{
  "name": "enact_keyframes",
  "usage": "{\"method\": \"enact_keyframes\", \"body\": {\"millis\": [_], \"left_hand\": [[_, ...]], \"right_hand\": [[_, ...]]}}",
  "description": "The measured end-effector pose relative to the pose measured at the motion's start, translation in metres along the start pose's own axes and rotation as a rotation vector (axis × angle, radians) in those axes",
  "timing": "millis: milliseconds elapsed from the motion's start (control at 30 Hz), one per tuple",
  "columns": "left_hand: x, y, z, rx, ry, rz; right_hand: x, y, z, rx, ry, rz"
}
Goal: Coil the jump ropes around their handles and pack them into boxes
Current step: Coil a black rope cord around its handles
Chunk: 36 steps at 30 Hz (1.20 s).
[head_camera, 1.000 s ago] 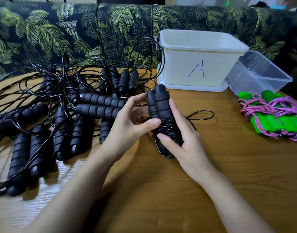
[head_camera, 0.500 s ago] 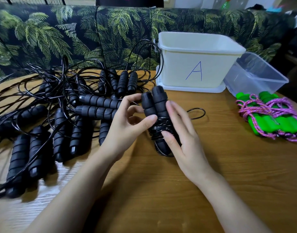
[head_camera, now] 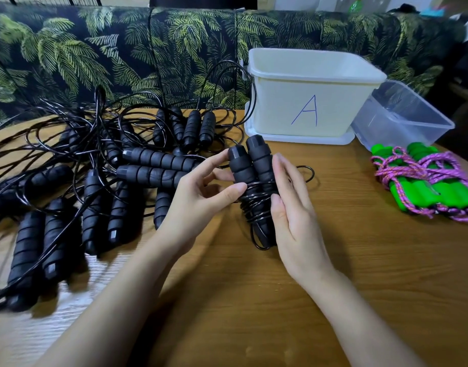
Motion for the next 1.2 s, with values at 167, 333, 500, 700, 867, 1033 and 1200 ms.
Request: {"method": "enact_keyframes", "body": {"millis": [167,333,500,700,867,1033,1200], "left_hand": [[0.005,0.005,-0.001,-0.006,0.059,-0.073],[0.007,0.008,0.001,-0.022,0.089,-0.111],[0.006,0.007,0.004,-0.031,0.106,-0.113],[0.008,0.008,0.006,-0.037,0.065,-0.067],[0.008,0.004,0.003,0.023,0.001,0.02],[0.005,0.002,-0.005,0.062,0.047,-0.023],[0.0,-0.001,0.007,-0.049,0.142,-0.004]], "right_hand": [[-0.008,0.001,0.009,-0.143,0.104,-0.129],[-0.004,0.003,0.012,-0.19,0.285,-0.089],[0.005,0.004,0.011,-0.185,0.614,-0.016],[0.002,0.004,0.003,-0.178,0.678,-0.029],[-0.001,0.004,-0.002,-0.114,0.421,-0.023],[0.0,0.004,0.0,-0.015,0.048,-0.063],[0.0,0.006,0.008,0.005,-0.114,-0.059]]}}
Point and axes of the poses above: each hand's wrist, its own y-axis away from the middle knuckle, its own x-axis out of the palm, z = x × y, the point moved 8 cm from there along -y, towards the middle knuckle, and after that the axes turned 9 degrees about -z, right-handed, at the moved point
